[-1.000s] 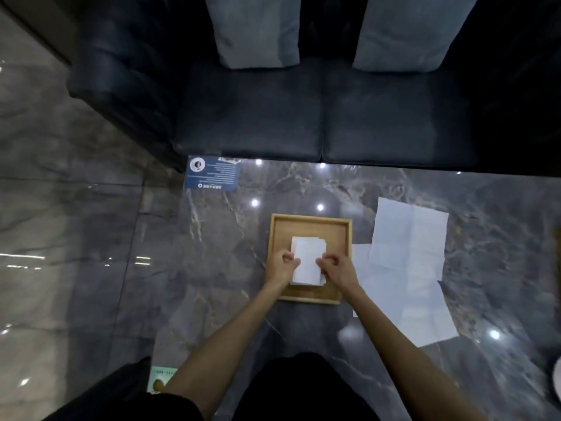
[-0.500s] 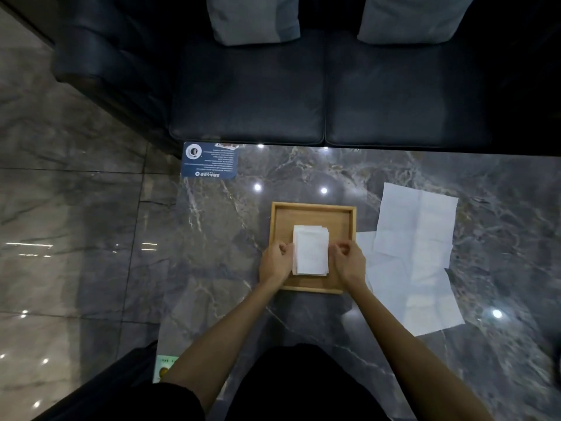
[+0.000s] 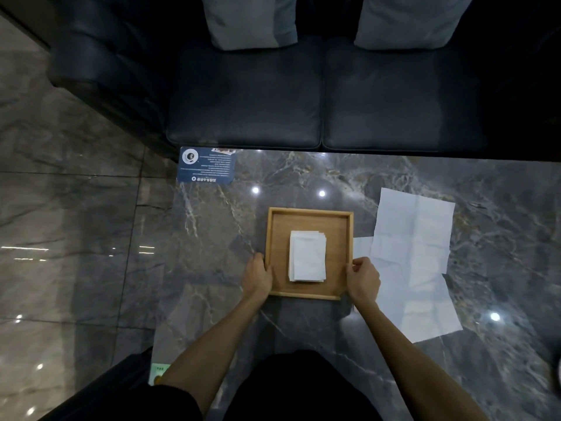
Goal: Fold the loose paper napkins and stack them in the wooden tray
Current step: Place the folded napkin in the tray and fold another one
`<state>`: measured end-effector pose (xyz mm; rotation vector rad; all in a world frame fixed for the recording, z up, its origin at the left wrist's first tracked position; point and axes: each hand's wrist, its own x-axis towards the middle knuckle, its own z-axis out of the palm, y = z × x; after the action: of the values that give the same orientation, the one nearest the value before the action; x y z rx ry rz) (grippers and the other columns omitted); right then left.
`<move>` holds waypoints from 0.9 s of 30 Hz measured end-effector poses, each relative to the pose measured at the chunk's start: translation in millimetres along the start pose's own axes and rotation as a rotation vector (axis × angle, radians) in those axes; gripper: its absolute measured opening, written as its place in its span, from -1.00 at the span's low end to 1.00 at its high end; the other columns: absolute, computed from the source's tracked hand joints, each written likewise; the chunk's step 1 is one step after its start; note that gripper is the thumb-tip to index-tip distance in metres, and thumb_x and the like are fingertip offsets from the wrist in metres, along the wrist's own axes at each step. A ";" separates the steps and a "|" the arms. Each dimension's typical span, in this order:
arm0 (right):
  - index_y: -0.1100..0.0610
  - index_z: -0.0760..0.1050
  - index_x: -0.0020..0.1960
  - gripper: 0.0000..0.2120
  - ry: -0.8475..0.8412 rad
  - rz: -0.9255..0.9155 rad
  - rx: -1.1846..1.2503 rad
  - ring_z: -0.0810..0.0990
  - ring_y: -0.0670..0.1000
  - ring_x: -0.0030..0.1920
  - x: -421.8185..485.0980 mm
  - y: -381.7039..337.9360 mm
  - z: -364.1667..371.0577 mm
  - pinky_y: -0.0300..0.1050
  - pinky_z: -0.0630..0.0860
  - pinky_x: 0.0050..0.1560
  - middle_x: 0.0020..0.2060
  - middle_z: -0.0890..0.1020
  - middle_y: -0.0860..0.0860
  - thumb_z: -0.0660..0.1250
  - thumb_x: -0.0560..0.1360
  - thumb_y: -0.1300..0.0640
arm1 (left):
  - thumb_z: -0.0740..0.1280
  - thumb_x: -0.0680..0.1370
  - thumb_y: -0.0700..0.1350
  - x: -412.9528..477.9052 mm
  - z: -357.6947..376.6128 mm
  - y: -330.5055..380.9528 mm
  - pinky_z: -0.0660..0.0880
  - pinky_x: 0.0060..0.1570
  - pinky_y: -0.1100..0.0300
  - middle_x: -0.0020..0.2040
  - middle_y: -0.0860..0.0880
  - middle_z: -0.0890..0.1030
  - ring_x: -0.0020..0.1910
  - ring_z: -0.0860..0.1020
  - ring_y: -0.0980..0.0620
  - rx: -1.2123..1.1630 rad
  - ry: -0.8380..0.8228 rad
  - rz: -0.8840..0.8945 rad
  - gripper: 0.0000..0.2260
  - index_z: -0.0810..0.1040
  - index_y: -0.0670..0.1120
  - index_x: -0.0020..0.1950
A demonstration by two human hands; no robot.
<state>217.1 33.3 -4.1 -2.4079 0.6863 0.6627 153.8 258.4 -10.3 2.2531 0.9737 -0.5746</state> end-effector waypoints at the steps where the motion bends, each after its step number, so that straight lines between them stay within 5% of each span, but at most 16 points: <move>1: 0.17 0.50 0.10 -0.83 0.000 -0.006 0.005 0.61 0.09 -0.03 0.3 1.2 -0.1 -0.06 0.51 0.02 0.03 0.65 0.13 0.27 0.61 0.08 | 0.28 0.58 -0.19 -0.2 -0.4 -0.2 0.51 0.08 -0.03 0.06 -0.16 0.56 0.07 0.54 -0.13 0.002 0.005 0.014 -0.92 0.49 -0.17 0.05; 17: 0.18 0.57 0.15 -0.78 -0.117 -0.136 0.094 0.63 0.09 0.04 15.6 6.7 -11.7 -0.16 0.47 0.02 0.05 0.67 0.09 0.24 0.62 0.10 | 0.28 0.59 -0.17 7.9 2.0 2.5 0.50 0.04 0.01 0.05 -0.18 0.63 0.05 0.60 -0.18 -0.143 0.094 -0.100 -0.86 0.57 -0.18 0.07; 20: 0.18 0.59 0.12 -0.78 0.004 -0.119 0.139 0.63 0.11 0.03 22.7 32.1 -39.7 -0.11 0.49 0.03 0.04 0.68 0.10 0.23 0.63 0.11 | 0.22 0.62 -0.11 1.8 8.5 14.2 0.47 0.15 -0.03 0.17 -0.24 0.60 0.15 0.57 -0.23 -0.368 0.208 -0.358 -0.74 0.50 -0.23 0.21; 23: 0.19 0.56 0.15 -0.77 0.233 0.099 0.188 0.59 0.22 0.11 37.7 77.4 -77.1 0.06 0.48 0.13 0.11 0.65 0.17 0.20 0.62 0.14 | 0.14 0.64 -0.08 -12.6 27.0 22.5 0.34 0.34 -0.08 0.40 -0.30 0.41 0.34 0.43 -0.28 -0.460 0.349 -0.683 -0.58 0.34 -0.29 0.42; 25: 0.21 0.54 0.22 -0.75 0.296 0.258 0.186 0.57 0.26 0.16 45.5 110.0 -102.7 0.08 0.46 0.16 0.17 0.61 0.21 0.20 0.61 0.17 | 0.13 0.64 -0.08 -29.8 42.8 27.2 0.19 0.44 -0.14 0.49 -0.35 0.25 0.45 0.27 -0.34 -0.449 0.349 -0.855 -0.49 0.19 -0.34 0.50; 27: 0.27 0.54 0.19 -0.75 0.265 0.294 0.192 0.60 0.26 0.12 52.8 143.2 -120.1 0.04 0.48 0.12 0.11 0.63 0.25 0.25 0.57 0.21 | 0.15 0.58 -0.02 -48.5 60.2 39.9 0.28 0.41 -0.21 0.46 -0.36 0.31 0.42 0.32 -0.37 -0.523 0.187 -0.852 -0.45 0.25 -0.33 0.47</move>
<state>208.4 -160.6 1.2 -2.2562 1.1745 0.3701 144.5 171.9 -10.5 1.3840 1.9348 -0.3769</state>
